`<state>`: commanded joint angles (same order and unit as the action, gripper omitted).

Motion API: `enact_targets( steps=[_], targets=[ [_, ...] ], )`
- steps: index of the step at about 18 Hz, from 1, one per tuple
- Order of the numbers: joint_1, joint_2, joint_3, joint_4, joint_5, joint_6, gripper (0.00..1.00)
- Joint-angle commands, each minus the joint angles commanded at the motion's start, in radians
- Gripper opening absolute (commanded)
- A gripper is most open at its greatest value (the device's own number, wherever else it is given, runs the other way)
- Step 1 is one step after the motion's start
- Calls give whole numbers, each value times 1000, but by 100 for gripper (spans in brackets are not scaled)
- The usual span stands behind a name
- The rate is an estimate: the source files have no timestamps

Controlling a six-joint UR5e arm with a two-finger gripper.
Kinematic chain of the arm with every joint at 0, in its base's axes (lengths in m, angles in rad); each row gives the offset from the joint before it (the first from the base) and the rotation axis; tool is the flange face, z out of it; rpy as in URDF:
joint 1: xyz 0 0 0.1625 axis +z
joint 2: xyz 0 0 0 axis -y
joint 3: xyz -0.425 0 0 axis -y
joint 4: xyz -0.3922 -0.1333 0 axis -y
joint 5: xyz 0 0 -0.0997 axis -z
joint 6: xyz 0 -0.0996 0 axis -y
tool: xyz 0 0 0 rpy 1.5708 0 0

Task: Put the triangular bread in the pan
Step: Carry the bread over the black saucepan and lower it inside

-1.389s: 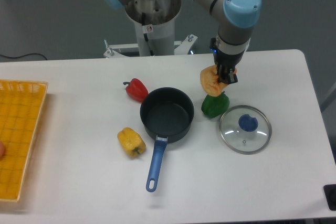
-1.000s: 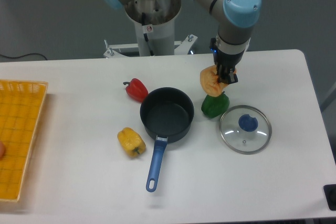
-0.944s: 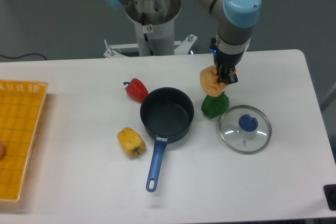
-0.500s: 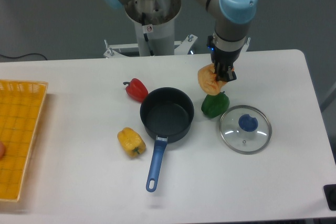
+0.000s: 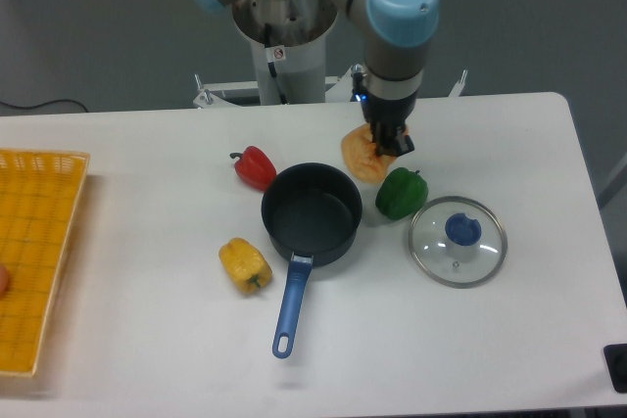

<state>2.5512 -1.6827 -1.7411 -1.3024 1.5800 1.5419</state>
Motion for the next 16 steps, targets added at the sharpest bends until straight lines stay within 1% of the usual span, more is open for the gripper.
enact_targets(
  steps=[1,4,5,8,11,16],
  targets=[
    [-9,-6,3,5,-2,-34,0],
    [-63,-32,2,66,-3,-155,0],
    [-78,-43,-2,78,-2,-184,0],
    [-109,-64,-3,87,0,-264,0],
    [-127,-80,-11,109,8,-276,0],
    [-127,-86,-60,127,8,-289,0]
  ],
)
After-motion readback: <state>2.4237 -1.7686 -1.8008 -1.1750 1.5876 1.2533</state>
